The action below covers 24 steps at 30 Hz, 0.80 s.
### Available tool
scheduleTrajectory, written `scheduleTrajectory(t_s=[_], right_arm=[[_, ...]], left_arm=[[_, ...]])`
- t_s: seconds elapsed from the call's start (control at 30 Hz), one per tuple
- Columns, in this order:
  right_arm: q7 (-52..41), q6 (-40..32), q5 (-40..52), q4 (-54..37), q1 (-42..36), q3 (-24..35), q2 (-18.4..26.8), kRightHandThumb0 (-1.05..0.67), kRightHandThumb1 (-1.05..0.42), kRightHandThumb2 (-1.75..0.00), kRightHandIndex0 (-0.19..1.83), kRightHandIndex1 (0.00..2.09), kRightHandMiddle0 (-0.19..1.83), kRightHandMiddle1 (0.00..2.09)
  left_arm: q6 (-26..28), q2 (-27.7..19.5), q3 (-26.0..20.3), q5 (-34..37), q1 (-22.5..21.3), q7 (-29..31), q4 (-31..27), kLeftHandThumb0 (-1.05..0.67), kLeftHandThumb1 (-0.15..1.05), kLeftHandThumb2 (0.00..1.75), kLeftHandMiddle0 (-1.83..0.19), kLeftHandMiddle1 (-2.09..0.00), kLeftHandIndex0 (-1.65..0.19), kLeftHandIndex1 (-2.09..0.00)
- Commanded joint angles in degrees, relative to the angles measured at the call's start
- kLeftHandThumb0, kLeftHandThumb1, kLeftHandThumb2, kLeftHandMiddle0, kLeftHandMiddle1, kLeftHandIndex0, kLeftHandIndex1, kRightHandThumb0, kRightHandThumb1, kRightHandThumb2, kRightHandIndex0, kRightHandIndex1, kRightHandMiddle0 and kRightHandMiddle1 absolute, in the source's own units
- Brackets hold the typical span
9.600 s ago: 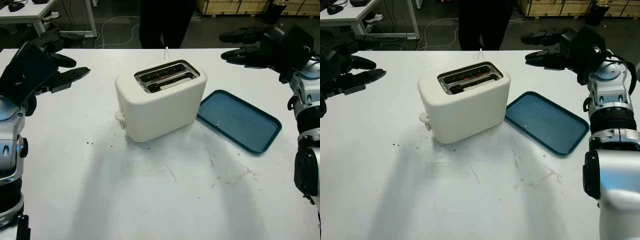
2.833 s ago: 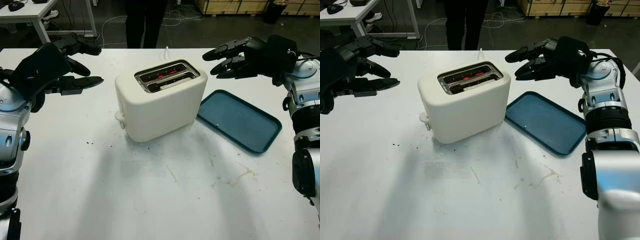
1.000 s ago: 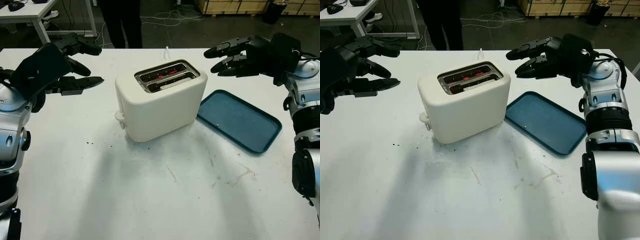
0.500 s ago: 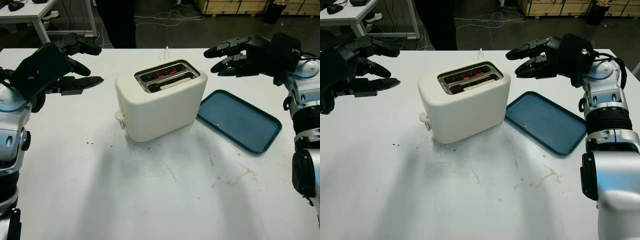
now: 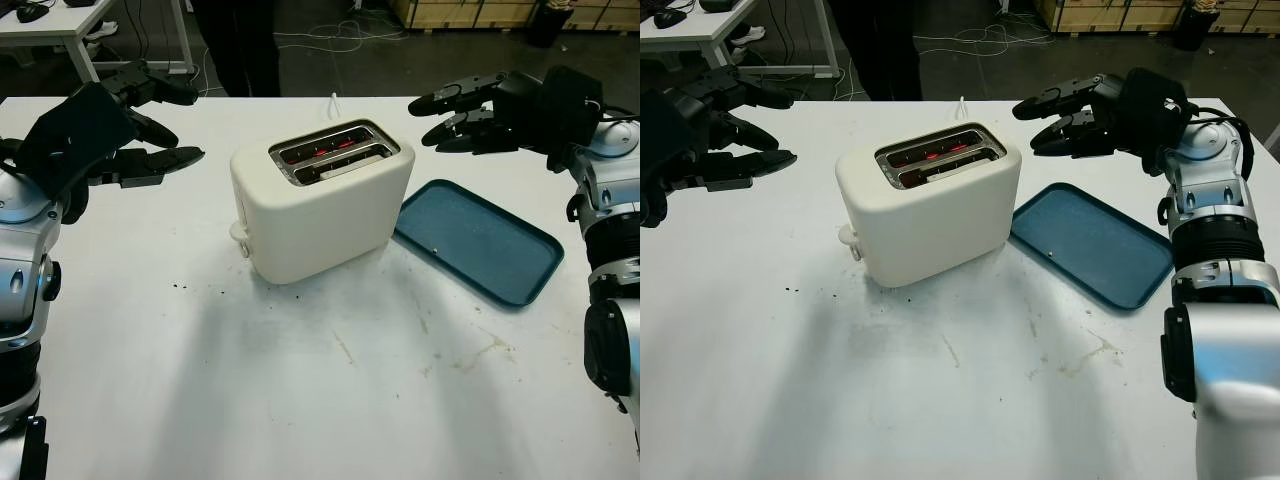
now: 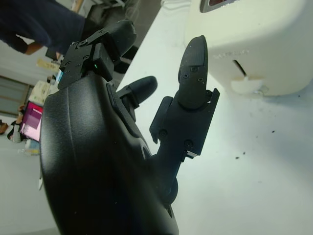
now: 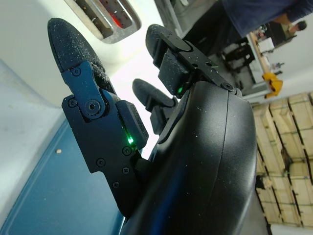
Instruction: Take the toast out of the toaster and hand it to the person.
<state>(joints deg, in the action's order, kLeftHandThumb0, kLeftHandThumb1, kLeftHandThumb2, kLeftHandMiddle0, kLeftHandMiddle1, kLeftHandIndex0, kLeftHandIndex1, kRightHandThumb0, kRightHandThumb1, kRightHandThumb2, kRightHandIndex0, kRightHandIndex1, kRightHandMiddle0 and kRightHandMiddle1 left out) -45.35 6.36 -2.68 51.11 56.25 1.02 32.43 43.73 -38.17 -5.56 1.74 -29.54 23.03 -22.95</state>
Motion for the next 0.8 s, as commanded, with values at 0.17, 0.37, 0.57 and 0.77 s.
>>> scheduleTrajectory(t_s=[0.17, 0.37, 0.57, 0.77], right_arm=[[1.73, 0.58, 0.60, -0.48, -0.76, 0.28, -0.12, -0.84, -0.77, -0.01, 0.42, 0.68, 0.71, 0.00], [2.23, 0.73, 1.61, -0.44, -1.79, 1.11, -0.36, -0.84, -0.77, 0.00, 0.41, 0.65, 0.68, 0.00], [3.31, 1.15, 2.66, -1.10, -3.35, 2.09, -0.36, -0.86, -0.79, -0.01, 0.38, 0.66, 0.65, 0.00], [3.54, 1.15, 2.96, -2.13, -4.48, 2.37, 0.06, -0.86, -0.81, -0.01, 0.34, 0.63, 0.60, 0.00]], left_arm=[[-0.75, -0.47, -0.41, -0.90, 0.73, -0.81, -1.05, -0.38, 0.77, 0.35, 0.00, -1.31, -0.04, -0.95], [0.68, -0.24, -0.96, -0.58, 1.13, -1.21, -2.40, -0.38, 0.79, 0.33, 0.00, -1.24, -0.01, -0.92], [1.90, -0.27, -2.01, 0.05, 1.96, -1.11, -3.57, -0.34, 0.82, 0.29, 0.00, -1.06, 0.00, -0.82], [1.75, -0.35, -2.57, 0.05, 2.94, -0.91, -4.17, -0.35, 0.84, 0.27, 0.00, -0.96, 0.00, -0.76]])
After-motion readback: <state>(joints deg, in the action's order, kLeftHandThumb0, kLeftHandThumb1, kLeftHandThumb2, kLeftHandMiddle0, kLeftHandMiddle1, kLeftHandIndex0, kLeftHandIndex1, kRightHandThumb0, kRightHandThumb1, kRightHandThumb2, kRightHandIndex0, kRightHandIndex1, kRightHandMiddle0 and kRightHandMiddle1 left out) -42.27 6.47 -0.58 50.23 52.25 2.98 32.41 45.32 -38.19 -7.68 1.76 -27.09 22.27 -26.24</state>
